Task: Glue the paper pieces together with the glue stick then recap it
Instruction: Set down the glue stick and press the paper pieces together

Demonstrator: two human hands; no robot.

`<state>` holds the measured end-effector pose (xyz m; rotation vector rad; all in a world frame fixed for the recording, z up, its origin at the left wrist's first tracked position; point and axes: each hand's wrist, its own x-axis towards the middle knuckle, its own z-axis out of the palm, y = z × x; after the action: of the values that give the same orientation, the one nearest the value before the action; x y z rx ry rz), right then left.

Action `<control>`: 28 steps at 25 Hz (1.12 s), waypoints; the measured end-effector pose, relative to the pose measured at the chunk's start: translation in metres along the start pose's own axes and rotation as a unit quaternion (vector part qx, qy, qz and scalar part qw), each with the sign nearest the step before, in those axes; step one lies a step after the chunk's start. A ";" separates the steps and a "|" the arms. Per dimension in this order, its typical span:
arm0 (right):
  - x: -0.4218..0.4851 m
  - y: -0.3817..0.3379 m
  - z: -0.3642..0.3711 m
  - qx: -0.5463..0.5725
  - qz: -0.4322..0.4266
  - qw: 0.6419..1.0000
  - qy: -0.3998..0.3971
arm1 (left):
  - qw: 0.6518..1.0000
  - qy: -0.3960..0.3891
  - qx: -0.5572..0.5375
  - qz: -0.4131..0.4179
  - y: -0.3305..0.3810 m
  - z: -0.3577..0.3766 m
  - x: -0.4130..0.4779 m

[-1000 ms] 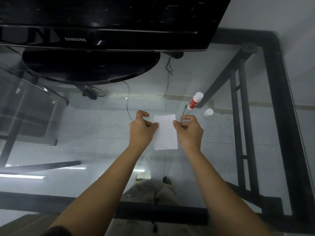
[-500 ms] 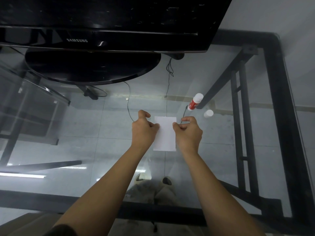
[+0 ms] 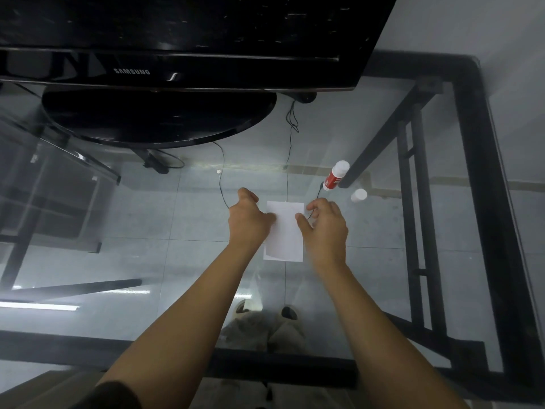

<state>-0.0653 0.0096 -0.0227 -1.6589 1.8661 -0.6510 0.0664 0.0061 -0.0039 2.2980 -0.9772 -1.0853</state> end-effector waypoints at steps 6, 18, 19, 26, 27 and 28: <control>0.005 0.039 -0.010 -0.285 -0.260 0.902 -0.192 | 1.000 0.003 0.007 0.001 -0.002 0.000 0.002; 0.003 0.036 -0.008 -0.332 -0.234 0.885 -0.229 | 0.997 -0.047 0.001 -0.065 -0.037 -0.011 -0.049; 0.003 0.036 -0.009 -0.330 -0.235 0.885 -0.232 | 0.996 -0.061 0.021 -0.067 -0.041 -0.013 -0.053; 0.002 0.035 -0.012 -0.315 -0.242 0.886 -0.240 | 0.893 -0.044 0.255 0.368 -0.041 -0.020 -0.023; 0.002 0.035 -0.013 -0.316 -0.243 0.885 -0.241 | 0.842 -0.072 0.350 0.404 -0.044 -0.018 -0.015; 0.002 0.034 -0.013 -0.319 -0.242 0.884 -0.242 | 0.796 -0.091 0.424 0.422 -0.048 -0.019 -0.009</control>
<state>-0.0991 0.0117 -0.0364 -2.4635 1.3580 0.2567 0.0975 0.0462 -0.0177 1.8269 -2.6387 -0.4854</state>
